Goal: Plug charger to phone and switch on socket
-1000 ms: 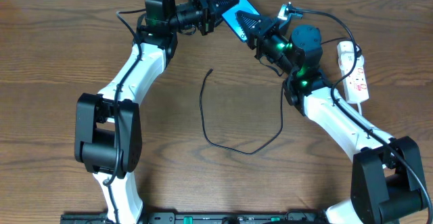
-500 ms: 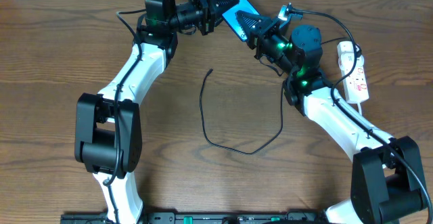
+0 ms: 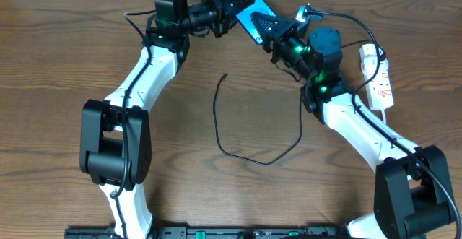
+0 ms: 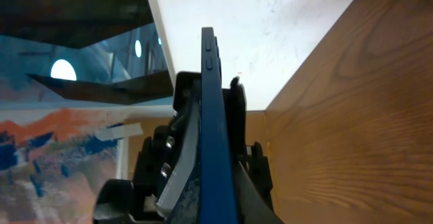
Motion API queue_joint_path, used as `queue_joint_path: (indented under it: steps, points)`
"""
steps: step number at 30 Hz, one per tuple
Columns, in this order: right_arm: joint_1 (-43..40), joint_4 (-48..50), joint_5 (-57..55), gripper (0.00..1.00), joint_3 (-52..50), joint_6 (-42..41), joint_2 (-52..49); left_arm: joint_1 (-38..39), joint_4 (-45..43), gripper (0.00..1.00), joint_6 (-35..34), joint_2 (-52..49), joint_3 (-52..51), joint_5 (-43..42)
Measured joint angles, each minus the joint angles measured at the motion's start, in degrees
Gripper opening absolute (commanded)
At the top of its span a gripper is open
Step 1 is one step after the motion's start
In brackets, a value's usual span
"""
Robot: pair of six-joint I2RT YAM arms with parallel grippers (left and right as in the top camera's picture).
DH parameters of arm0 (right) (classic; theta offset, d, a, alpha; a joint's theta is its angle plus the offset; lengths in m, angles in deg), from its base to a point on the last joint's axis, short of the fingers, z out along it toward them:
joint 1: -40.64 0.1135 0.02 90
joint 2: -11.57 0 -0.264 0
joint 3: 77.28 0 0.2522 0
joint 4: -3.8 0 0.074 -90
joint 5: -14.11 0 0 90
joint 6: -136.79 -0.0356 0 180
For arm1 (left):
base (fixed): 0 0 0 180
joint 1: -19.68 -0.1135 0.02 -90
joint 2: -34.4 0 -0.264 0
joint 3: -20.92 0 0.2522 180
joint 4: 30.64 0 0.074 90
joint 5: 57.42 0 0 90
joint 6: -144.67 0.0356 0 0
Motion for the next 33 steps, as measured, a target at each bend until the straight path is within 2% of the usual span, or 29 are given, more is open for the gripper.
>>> queue_joint_path:
  steps: [2, 5, 11, 18, 21, 25, 31, 33]
  points:
    - [0.24, 0.0, -0.31, 0.01, 0.0, 0.52, 0.0, 0.0, 0.04, 0.17, 0.02, 0.0, 0.0, 0.48]
    - [0.42, 0.0, -0.28, 0.01, 0.0, 0.66, 0.0, 0.0, 0.02, 0.08, -0.07, 0.0, 0.0, 0.98]
    - [0.42, 0.2, -0.35, 0.02, 0.04, -1.86, 0.0, 0.0, -0.63, 0.08, 0.0, 0.0, 0.0, 1.14]
    - [0.63, -0.63, 0.96, 0.2, 0.04, 0.2, 0.0, 0.0, -0.39, 0.07, 0.39, 0.0, 0.0, 1.4]
    - [1.57, -0.94, 2.71, 0.33, 0.02, 1.38, 0.0, -0.22, -0.48, 0.08, 0.85, 0.0, 0.0, 2.32]
    - [2.05, -1.42, 4.22, 0.38, 0.02, 3.39, 0.0, -1.2, 0.59, 0.08, 3.58, 0.0, 0.0, 2.86]
    - [1.05, -5.75, 5.25, 0.46, -0.02, 10.08, -0.04, -4.85, 11.37, 0.07, 11.43, 0.0, 0.07, 2.34]
    - [0.76, -8.26, 5.95, 0.52, -0.13, 13.79, -0.09, -6.32, 16.63, 0.08, 14.71, 0.0, 0.11, 1.79]
